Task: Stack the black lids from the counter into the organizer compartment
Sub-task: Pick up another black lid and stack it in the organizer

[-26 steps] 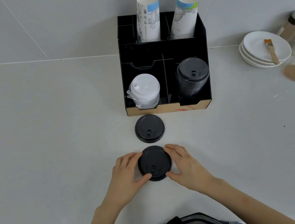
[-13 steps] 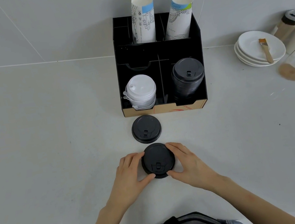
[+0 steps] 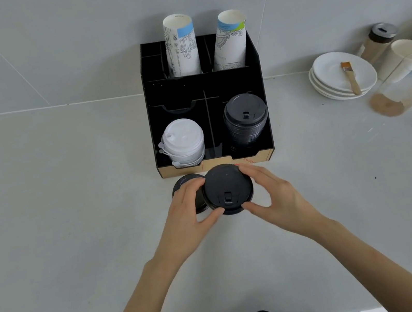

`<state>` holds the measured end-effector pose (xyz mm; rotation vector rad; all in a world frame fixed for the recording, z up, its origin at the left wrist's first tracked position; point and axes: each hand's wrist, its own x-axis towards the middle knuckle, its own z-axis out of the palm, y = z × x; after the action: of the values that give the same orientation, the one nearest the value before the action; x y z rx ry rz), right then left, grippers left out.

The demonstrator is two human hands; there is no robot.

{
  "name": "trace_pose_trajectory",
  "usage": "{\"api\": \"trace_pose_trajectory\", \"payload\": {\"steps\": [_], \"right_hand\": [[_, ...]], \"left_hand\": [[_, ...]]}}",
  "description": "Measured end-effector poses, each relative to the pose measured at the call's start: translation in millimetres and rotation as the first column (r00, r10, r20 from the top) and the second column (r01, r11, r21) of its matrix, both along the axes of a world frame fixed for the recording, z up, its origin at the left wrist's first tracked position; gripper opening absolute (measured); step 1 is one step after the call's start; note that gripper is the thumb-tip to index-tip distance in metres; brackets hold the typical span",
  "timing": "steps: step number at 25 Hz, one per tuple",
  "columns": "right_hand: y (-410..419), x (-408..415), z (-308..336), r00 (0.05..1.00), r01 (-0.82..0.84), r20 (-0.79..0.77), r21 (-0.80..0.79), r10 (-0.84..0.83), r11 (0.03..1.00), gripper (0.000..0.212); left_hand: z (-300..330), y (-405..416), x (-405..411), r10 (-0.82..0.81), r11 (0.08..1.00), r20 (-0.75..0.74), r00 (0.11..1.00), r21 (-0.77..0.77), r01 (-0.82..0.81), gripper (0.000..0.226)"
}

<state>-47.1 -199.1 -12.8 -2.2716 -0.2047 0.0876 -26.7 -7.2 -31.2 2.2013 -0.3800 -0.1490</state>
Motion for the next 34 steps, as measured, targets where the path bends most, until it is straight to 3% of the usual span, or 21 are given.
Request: {"api": "trace_pose_trajectory", "payload": {"steps": [14,21,34], "right_hand": [[-54,70,41,0.985,0.104,0.145,-0.075,-0.092,0.992,0.057],[-68,107,36,0.985,0.121,0.136,-0.087,-0.108,0.989,0.055],[-78,139,15,0.994,0.103,0.062,-0.14,-0.096,0.985,0.055]], "left_hand": [[41,-59,85,-0.082,0.997,0.101,0.991,-0.002,0.083,0.054],[38,-75,124,-0.092,0.994,0.115,0.989,0.072,0.084,0.056],[12,-86,153,-0.087,0.995,0.021,0.996,0.059,0.086,0.055]]}}
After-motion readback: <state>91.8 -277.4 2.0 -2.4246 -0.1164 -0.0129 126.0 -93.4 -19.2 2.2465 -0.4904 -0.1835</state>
